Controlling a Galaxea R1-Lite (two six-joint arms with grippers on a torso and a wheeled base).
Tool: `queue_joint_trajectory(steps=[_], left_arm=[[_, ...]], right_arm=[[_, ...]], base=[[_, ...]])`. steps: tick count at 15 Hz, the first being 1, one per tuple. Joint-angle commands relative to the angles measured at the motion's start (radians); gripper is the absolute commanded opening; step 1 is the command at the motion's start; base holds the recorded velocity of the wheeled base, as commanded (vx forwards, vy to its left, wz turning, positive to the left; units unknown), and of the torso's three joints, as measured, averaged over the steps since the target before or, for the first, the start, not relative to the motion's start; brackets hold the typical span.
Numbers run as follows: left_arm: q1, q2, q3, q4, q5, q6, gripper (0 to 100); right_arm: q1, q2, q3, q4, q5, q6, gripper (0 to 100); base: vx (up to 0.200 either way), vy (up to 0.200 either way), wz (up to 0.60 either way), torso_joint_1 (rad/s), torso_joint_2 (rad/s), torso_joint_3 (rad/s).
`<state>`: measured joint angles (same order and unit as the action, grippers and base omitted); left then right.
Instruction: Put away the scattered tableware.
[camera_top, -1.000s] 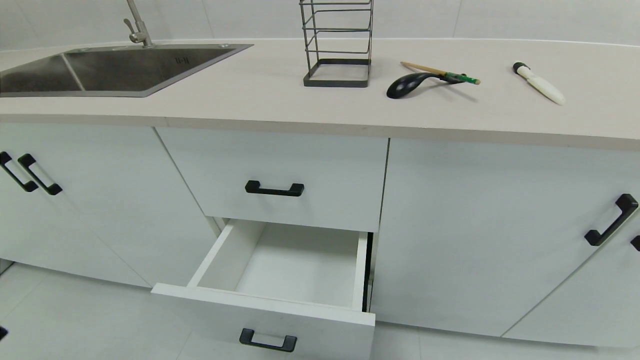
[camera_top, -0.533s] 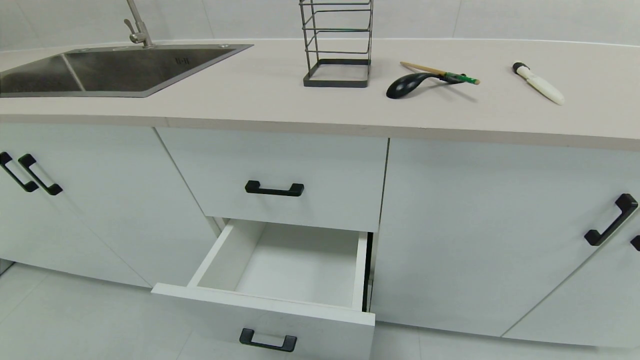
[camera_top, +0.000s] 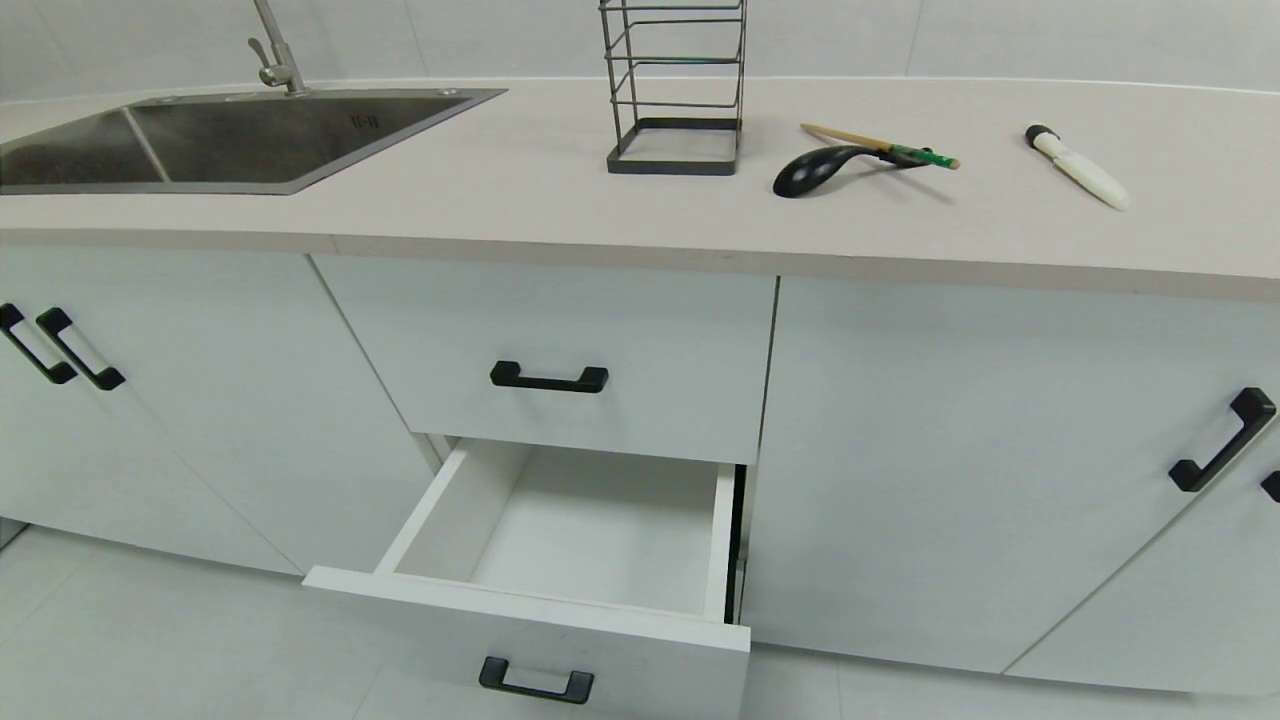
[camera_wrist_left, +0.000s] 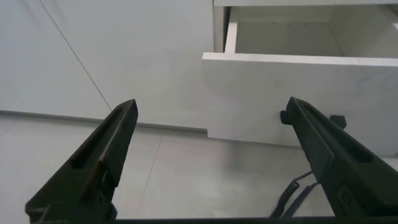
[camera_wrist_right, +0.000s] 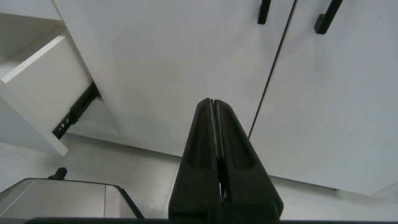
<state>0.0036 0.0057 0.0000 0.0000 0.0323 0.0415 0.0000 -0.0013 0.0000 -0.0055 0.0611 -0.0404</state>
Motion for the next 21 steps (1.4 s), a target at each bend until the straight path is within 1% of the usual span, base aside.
queue_joint_trajectory(steps=[1, 2, 3, 6, 10, 11, 12, 16, 21], left_arm=[[0.003, -0.006, 0.000, 0.000, 0.003, -0.034, 100], [0.003, -0.006, 0.000, 0.002, 0.000, -0.055, 100], [0.003, -0.006, 0.000, 0.002, 0.000, -0.061, 100], [0.003, -0.006, 0.000, 0.002, 0.001, -0.061, 100], [0.003, -0.006, 0.000, 0.002, 0.001, -0.064, 100], [0.003, -0.006, 0.000, 0.000, 0.003, -0.066, 100], [0.003, -0.006, 0.000, 0.000, 0.004, -0.077, 100], [0.003, -0.006, 0.000, 0.000, 0.009, -0.083, 100], [0.003, -0.006, 0.000, -0.002, 0.012, -0.084, 100]], right_arm=[[0.000, 0.001, 0.000, -0.001, 0.000, -0.001, 0], [0.000, 0.001, 0.000, -0.001, 0.000, -0.001, 0], [0.000, 0.001, 0.000, -0.001, 0.000, 0.001, 0], [0.000, 0.001, 0.000, -0.001, 0.000, 0.001, 0], [0.000, 0.001, 0.000, -0.001, 0.000, 0.001, 0], [0.000, 0.001, 0.000, -0.001, 0.000, 0.001, 0], [0.000, 0.001, 0.000, -0.001, 0.000, 0.001, 0], [0.000, 0.001, 0.000, -0.001, 0.000, 0.001, 0], [0.000, 0.001, 0.000, -0.001, 0.000, 0.002, 0]], base=[[0.000, 0.000, 0.00, 0.000, 0.00, 0.000], [0.000, 0.000, 0.00, 0.000, 0.00, 0.000], [0.000, 0.000, 0.00, 0.000, 0.00, 0.000], [0.000, 0.000, 0.00, 0.000, 0.00, 0.000], [-0.200, -0.200, 0.00, 0.006, 0.00, 0.001], [0.000, 0.000, 0.00, 0.000, 0.00, 0.000], [0.000, 0.000, 0.00, 0.000, 0.00, 0.000], [0.000, 0.000, 0.60, -0.002, 0.00, 0.006], [0.000, 0.000, 0.00, 0.000, 0.00, 0.000]])
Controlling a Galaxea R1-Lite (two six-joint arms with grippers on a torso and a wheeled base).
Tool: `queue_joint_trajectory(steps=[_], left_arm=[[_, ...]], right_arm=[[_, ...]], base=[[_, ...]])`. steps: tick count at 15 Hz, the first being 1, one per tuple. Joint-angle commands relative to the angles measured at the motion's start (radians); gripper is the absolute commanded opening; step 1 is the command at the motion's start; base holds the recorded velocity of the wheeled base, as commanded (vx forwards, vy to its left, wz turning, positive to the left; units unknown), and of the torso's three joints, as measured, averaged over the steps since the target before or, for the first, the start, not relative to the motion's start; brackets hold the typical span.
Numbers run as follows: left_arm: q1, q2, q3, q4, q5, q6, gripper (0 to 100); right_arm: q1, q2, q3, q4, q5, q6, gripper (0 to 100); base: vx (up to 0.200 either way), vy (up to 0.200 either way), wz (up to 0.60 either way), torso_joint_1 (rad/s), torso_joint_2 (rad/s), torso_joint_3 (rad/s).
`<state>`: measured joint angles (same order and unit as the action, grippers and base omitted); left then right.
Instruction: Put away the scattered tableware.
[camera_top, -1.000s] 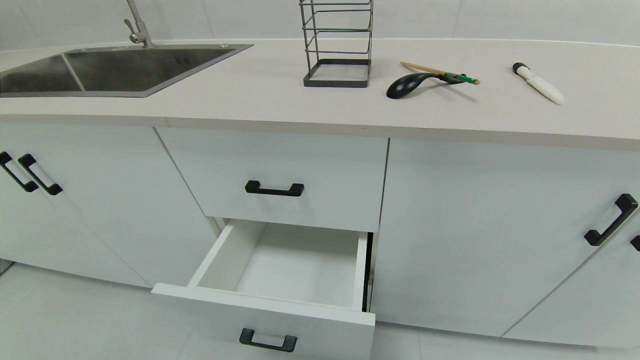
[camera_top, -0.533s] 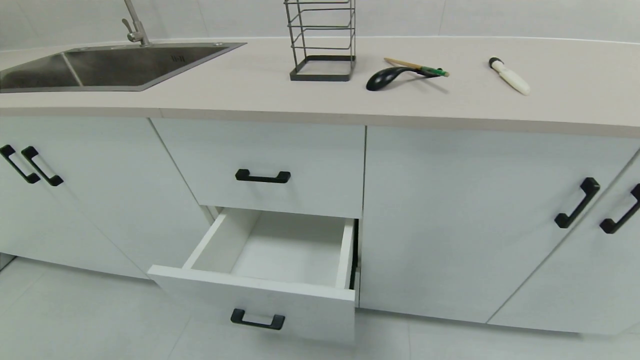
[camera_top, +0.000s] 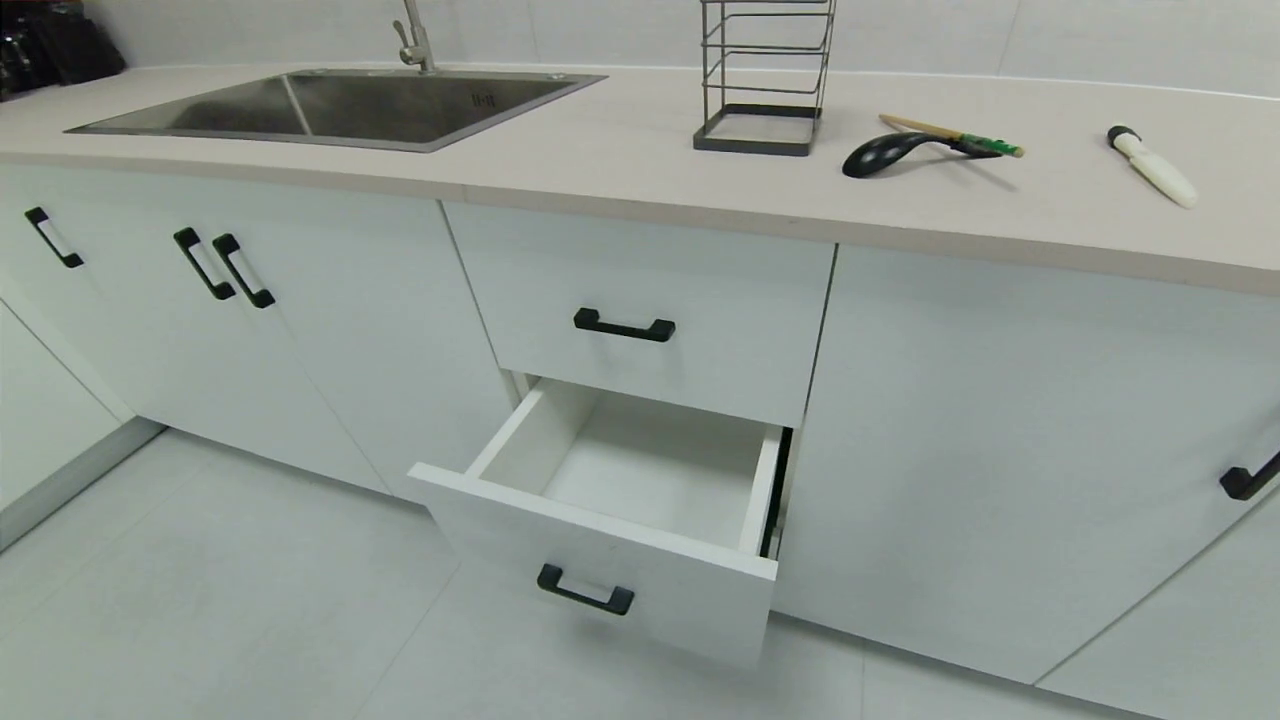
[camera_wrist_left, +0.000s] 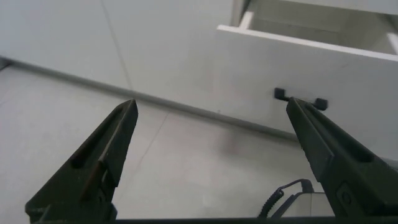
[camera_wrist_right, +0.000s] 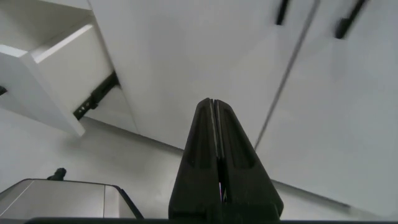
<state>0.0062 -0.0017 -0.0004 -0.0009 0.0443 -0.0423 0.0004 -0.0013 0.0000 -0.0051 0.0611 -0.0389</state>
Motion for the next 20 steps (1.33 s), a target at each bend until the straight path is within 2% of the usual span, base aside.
queue_joint_trajectory(steps=[1, 7, 13, 20], left_arm=[[0.000, 0.002, 0.000, -0.001, 0.000, -0.001, 100], [0.000, 0.002, -0.001, -0.001, 0.002, -0.001, 100], [0.000, 0.002, 0.000, -0.001, 0.002, 0.001, 100], [0.000, 0.002, 0.000, -0.001, 0.002, 0.001, 100]], right_arm=[[0.000, 0.001, 0.000, 0.001, 0.000, 0.001, 0], [0.000, 0.001, 0.000, 0.001, -0.001, 0.001, 0], [0.000, 0.001, 0.000, -0.001, -0.001, 0.001, 0], [0.000, 0.001, 0.000, 0.001, 0.000, -0.001, 0]], base=[[0.000, 0.200, 0.00, 0.002, 0.00, -0.002], [0.000, 0.000, 0.00, 0.000, 0.00, 0.000], [0.200, 0.000, 0.00, 0.002, 0.00, 0.003], [0.000, 0.000, 0.00, 0.000, 0.00, 0.000]])
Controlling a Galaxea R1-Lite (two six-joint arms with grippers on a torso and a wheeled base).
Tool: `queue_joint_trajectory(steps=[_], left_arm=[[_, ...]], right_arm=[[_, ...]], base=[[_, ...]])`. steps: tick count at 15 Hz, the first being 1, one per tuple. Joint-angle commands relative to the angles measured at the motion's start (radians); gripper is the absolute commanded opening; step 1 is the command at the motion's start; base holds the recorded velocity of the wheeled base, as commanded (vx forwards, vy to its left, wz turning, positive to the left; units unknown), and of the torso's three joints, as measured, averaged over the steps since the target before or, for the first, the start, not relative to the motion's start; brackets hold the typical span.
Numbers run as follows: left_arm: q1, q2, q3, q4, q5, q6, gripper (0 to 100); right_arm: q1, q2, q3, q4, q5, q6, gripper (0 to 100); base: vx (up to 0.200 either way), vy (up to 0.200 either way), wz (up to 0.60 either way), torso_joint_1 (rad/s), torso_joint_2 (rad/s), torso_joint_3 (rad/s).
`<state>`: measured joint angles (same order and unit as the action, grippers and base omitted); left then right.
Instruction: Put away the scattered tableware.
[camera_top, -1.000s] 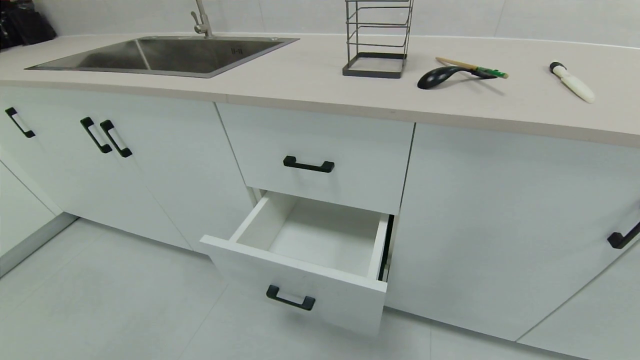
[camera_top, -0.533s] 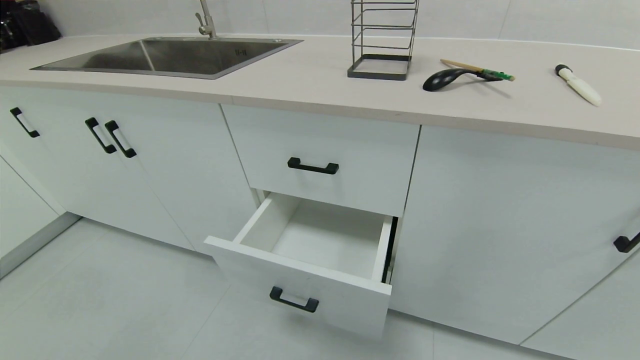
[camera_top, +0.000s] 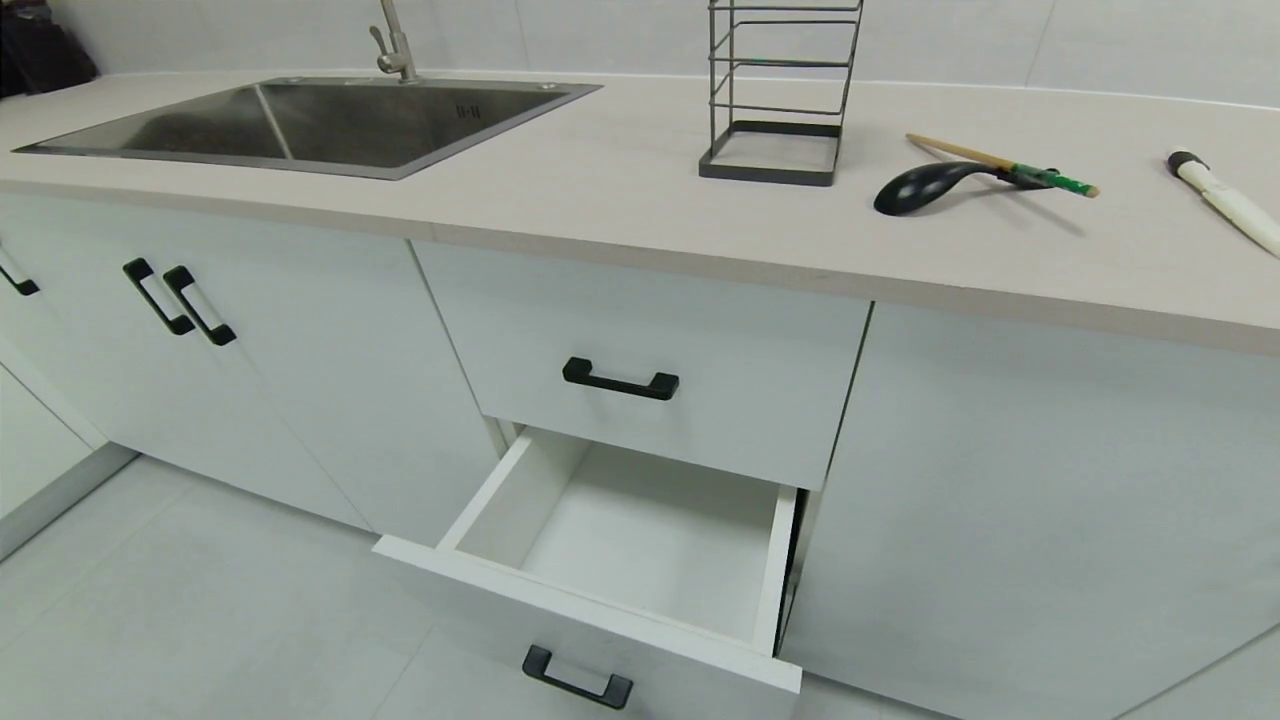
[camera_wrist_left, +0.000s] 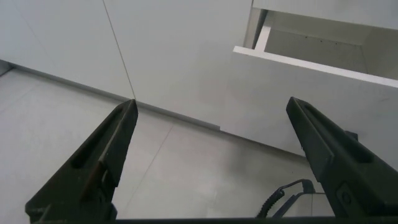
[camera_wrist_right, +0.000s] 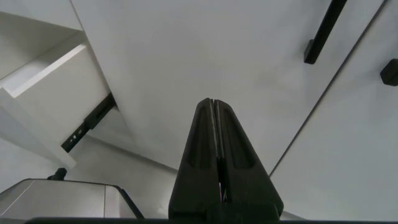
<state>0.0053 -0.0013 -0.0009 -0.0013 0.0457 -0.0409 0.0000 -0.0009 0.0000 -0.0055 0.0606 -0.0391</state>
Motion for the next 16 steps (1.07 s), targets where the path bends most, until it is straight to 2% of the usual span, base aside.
queue_joint_trajectory(steps=[1, 7, 12, 16], left_arm=[[0.001, 0.001, 0.001, 0.000, 0.000, -0.001, 100], [0.001, 0.001, 0.001, 0.000, 0.000, -0.001, 100], [0.001, 0.001, 0.001, 0.000, 0.000, -0.001, 100], [0.001, 0.001, 0.001, 0.000, 0.000, -0.001, 100]], right_arm=[[0.000, 0.001, 0.000, -0.001, 0.001, -0.001, 0], [0.000, 0.001, 0.000, -0.001, 0.001, -0.002, 0], [0.000, 0.001, 0.000, -0.001, 0.001, -0.004, 0], [0.000, 0.001, 0.000, -0.001, 0.002, -0.005, 0]], base=[[0.000, 0.000, 0.00, 0.000, 0.00, 0.000], [0.000, 0.000, 0.00, 0.009, -0.01, -0.006], [0.000, 0.000, 0.00, 0.219, -0.12, -0.099], [0.000, 0.000, 0.00, 0.216, -0.60, -0.214]])
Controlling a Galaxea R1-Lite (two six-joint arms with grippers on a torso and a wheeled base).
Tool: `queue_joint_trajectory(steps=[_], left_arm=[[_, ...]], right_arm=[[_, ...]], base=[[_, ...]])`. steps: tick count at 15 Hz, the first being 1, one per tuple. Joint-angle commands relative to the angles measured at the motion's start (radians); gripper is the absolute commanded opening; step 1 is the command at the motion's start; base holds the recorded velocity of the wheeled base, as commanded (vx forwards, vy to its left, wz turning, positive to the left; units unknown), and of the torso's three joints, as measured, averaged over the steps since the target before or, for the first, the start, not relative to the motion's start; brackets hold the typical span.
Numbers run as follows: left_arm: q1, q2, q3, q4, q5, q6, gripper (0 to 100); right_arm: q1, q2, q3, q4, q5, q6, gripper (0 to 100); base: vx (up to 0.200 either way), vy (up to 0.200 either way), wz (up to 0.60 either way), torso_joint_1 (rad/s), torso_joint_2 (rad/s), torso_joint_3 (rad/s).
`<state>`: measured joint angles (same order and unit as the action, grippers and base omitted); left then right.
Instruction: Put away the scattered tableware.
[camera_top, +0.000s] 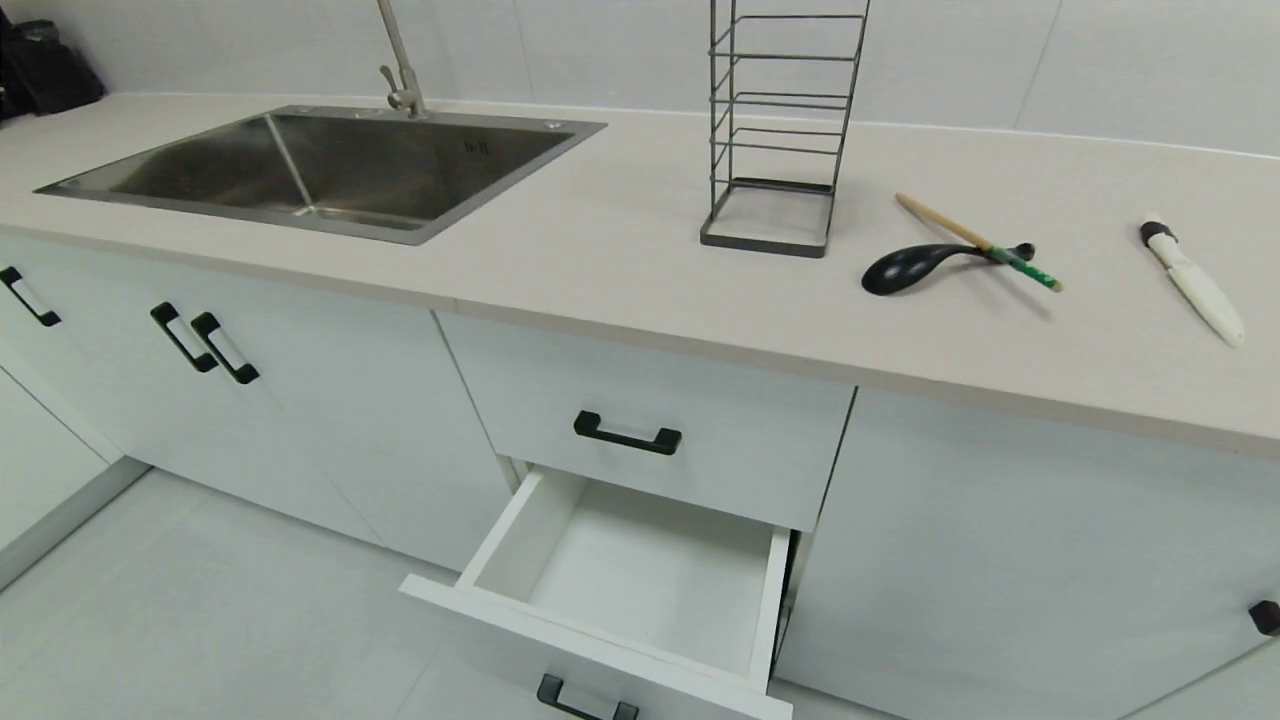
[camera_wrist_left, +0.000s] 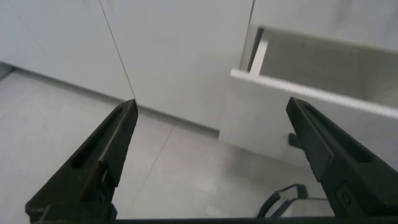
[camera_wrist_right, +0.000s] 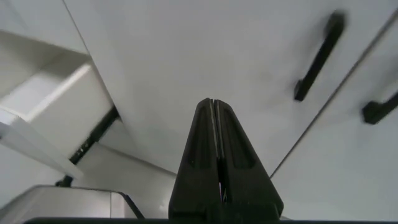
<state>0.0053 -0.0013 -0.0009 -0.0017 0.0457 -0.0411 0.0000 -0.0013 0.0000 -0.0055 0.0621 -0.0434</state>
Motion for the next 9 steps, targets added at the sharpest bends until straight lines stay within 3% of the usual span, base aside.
queue_joint_trajectory(steps=[1, 4, 7, 9], left_arm=[[0.001, 0.001, 0.001, 0.000, 0.000, 0.000, 100], [0.001, 0.001, -0.001, 0.000, -0.001, 0.003, 100], [0.001, 0.001, -0.001, 0.000, -0.001, 0.000, 100], [0.001, 0.001, -0.001, 0.000, -0.001, 0.004, 100]], right_arm=[[0.000, 0.001, 0.000, -0.001, 0.001, -0.001, 0], [0.000, 0.001, 0.000, -0.001, 0.001, -0.001, 0], [0.000, 0.001, 0.000, -0.001, 0.001, -0.001, 0], [0.000, 0.001, 0.000, -0.001, 0.001, 0.000, 0]], base=[[0.000, 0.000, 0.00, 0.227, -0.54, -0.203], [0.000, 0.000, 0.00, 0.240, -0.49, -0.217], [0.000, 0.000, 0.00, 0.092, -0.48, -0.216], [0.200, 0.000, 0.00, 0.364, -0.50, -0.227]])
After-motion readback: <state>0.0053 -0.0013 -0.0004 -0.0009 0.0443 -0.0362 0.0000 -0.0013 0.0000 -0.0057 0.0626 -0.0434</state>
